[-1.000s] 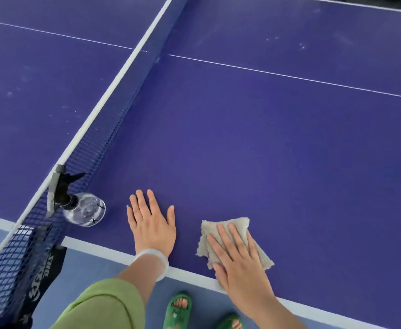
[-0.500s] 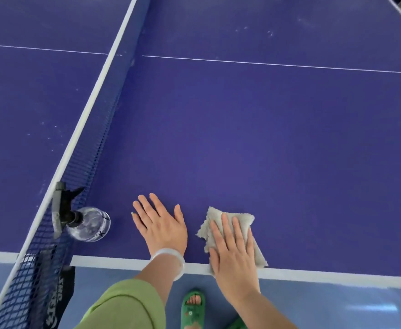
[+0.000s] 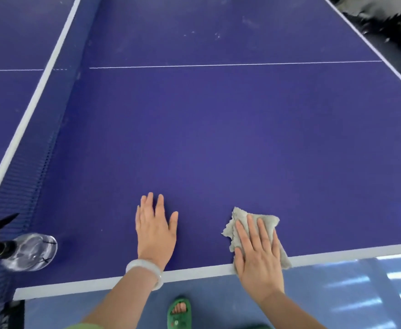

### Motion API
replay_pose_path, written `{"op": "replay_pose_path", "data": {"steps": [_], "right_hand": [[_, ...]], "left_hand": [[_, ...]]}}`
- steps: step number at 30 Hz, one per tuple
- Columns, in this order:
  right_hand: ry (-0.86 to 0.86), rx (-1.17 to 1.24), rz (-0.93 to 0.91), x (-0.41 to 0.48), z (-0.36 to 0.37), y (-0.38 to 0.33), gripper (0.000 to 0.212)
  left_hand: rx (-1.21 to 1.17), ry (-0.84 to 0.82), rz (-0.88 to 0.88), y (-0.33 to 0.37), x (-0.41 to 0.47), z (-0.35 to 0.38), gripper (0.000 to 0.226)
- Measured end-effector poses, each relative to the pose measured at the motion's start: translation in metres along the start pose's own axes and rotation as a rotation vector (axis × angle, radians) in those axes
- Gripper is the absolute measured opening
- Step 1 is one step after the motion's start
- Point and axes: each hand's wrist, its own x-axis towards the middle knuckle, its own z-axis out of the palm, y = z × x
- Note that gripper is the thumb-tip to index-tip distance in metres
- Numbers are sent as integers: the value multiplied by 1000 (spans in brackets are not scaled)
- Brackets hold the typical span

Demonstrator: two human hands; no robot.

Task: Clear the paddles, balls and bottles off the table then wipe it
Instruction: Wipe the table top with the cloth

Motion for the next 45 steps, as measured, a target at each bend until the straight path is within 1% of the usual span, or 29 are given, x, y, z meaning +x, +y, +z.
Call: {"op": "replay_pose_path", "data": {"steps": [1,3,5,6,7,9,12,14,15,16,18,21,22,23,24,25,26,27,29,31,33,35,36,38,39,40,41,42,45], "right_hand": [[2,11,-6,0,-1,1,61],[-4,20,-73,3,-4,11,63],[-7,-1,-208,9,-4,37,63],[-18,-13,-247,14,-5,58,63],[-25,-14,-228,18,-4,83,61],[11,10,-10,25,-5,141,59],[50,128,532,30,-12,220,55],[54,237,804,34,-20,234,55],[58,266,872,37,-21,226,56],[62,263,868,40,-20,211,56],[116,195,654,42,-15,164,59],[60,67,55,28,-9,108,63],[46,49,-124,25,-10,111,62],[52,35,-235,28,-13,126,62],[72,3,-258,32,-11,150,64],[77,-31,-199,36,-10,176,68],[77,-43,-60,39,-8,203,73],[68,-9,137,44,-9,233,76],[76,132,528,48,-17,277,65],[88,250,735,48,-22,285,56],[122,244,740,46,-18,262,59],[152,190,577,37,-14,225,62],[145,168,446,30,-13,209,62],[110,96,74,11,-11,196,61],[83,61,-113,4,-11,202,60],[67,35,-238,1,-12,217,59],[74,15,-262,1,-10,237,59],[80,11,-185,3,-8,258,59],[104,99,298,16,-13,319,59]], "left_hand": [[-2,-24,69,27,-1,10,57],[-38,-138,123,82,0,29,62],[11,-263,114,127,0,50,66],[50,-302,103,145,0,59,72],[82,-317,83,158,-2,68,83],[146,-334,47,171,-4,84,99],[234,-372,53,173,-3,89,115],[286,-452,38,175,-1,86,127],[294,-478,21,177,0,85,129],[291,-489,4,180,2,84,128],[311,-520,-20,183,4,82,126],[333,-538,-31,184,4,80,126],[341,-532,-28,184,5,80,126],[345,-534,-31,184,5,80,126],[346,-542,-39,185,6,80,126],[344,-554,-48,186,6,80,126],[341,-564,-54,187,7,79,126],[340,-568,-54,189,7,78,125],[355,-564,-49,190,6,77,124],[369,-563,-53,189,6,77,124],[365,-564,-60,189,5,76,124],[369,-568,-65,188,6,77,126],[371,-563,-67,189,6,77,127],[364,-549,-69,190,6,77,128],[357,-544,-71,190,6,77,129],[355,-542,-73,190,6,77,129],[360,-548,-73,190,6,77,128],[367,-561,-75,191,6,76,128],[328,-580,-124,197,10,71,117]]}}
